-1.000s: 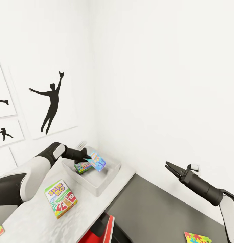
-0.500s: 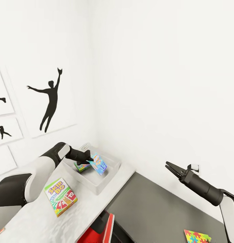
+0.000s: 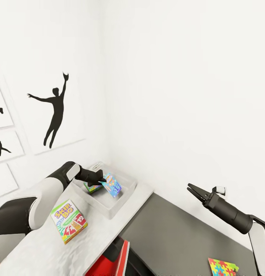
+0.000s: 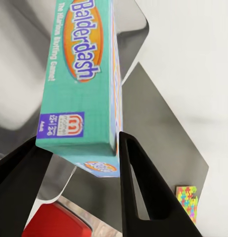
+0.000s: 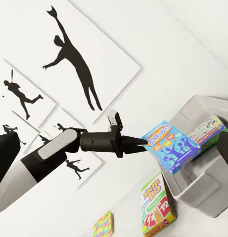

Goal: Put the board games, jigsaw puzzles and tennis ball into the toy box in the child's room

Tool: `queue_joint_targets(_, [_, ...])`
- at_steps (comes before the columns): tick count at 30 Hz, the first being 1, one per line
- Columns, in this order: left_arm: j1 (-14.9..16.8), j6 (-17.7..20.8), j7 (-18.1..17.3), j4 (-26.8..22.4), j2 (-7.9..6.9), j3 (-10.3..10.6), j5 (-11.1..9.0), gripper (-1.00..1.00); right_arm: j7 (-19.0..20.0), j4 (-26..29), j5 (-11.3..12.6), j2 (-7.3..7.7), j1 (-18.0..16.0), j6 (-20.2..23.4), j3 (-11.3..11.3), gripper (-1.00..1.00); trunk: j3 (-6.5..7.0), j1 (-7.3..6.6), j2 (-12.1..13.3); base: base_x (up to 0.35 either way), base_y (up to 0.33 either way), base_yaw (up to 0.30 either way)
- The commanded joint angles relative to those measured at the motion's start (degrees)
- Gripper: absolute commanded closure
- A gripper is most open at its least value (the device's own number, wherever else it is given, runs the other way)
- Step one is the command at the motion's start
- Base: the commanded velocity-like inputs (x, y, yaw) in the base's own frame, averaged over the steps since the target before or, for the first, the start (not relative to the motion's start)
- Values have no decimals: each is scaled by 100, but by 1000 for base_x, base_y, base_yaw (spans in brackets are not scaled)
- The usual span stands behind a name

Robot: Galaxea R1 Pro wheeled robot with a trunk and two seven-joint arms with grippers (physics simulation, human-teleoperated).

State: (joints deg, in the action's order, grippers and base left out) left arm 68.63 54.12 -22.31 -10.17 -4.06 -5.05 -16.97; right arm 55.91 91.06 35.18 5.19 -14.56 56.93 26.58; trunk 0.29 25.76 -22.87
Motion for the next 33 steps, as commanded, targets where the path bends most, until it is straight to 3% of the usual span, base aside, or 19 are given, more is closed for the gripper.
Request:
queue_joint_targets(1, [1, 25, -10, -3, 1, -49, 27, 100, 24, -1, -9, 0, -3, 21, 5, -100, -12, 2, -5, 0, 0, 0])
queue_joint_targets(13, [-4, -58, -10, -3, 77, -40, 35, 100, 43, -1, -10, 8, -3, 20, 12, -100, -125, 2, -5, 0, 0, 0])
queue_joint_targets(20, [-3, -231, 15, -3, 97, -47, 323, 100, 50, -1, -9, 9, -3, 20, 14, -100, -191, 2, -5, 0, 0, 0])
queue_joint_targets(33, [-2, -340, 17, -3, 98, -40, 375, 100, 68, -1, -4, 17, -3, -41, 6, -100, -313, 2, -5, 0, 0, 0])
